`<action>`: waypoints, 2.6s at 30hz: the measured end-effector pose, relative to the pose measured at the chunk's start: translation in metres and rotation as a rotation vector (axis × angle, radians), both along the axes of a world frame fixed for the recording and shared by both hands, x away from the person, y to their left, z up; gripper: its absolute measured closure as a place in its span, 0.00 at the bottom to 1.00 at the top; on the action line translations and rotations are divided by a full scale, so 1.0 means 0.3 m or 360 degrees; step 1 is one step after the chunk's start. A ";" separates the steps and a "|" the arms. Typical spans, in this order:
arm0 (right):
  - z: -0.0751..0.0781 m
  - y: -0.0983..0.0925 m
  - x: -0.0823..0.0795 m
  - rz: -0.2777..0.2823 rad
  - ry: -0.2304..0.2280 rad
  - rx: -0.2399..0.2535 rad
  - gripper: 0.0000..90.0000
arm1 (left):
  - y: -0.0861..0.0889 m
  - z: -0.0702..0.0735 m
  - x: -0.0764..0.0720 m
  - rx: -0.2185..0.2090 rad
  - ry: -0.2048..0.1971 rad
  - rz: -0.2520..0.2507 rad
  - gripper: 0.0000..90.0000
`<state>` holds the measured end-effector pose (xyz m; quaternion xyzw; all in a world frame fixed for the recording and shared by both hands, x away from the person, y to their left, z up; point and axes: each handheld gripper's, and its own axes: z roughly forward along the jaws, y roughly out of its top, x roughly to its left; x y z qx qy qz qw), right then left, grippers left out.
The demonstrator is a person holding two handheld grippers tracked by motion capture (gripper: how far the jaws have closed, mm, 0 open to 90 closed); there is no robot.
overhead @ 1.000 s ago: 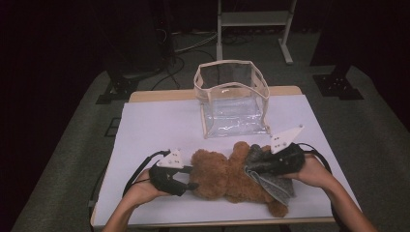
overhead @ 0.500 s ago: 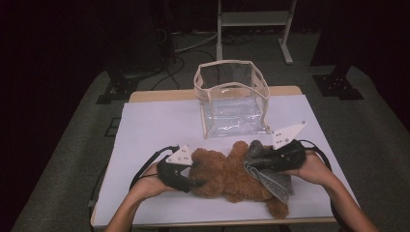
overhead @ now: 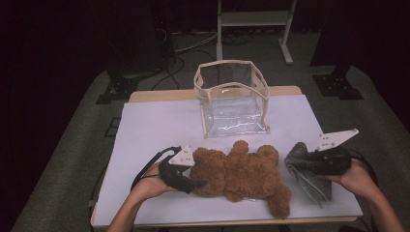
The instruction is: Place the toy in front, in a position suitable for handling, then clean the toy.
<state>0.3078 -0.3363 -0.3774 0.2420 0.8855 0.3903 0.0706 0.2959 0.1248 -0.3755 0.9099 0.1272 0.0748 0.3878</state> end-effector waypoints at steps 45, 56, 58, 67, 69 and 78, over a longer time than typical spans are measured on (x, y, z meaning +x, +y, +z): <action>0.102 0.064 0.121 0.0044 0.0016 0.0100 0.50 | 0.102 0.019 -0.042 -0.0137 -0.0052 0.0056 0.24; 0.182 0.204 0.203 0.0196 -0.0024 0.0080 0.45 | 0.121 0.023 -0.056 -0.0138 -0.0054 0.0079 0.19; 0.193 0.233 0.214 0.0214 -0.0023 0.0081 0.45 | 0.124 0.024 -0.058 -0.0141 -0.0061 0.0081 0.19; 0.248 0.341 0.261 0.0319 -0.0080 0.0068 0.44 | 0.130 0.025 -0.061 -0.0127 -0.0056 0.0097 0.17; 0.259 0.359 0.266 0.0334 -0.0091 0.0057 0.43 | 0.131 0.025 -0.063 -0.0124 -0.0055 0.0107 0.16; 0.303 0.418 0.300 0.0379 -0.0133 0.0076 0.43 | 0.131 0.035 -0.073 -0.0106 -0.0074 0.0099 0.15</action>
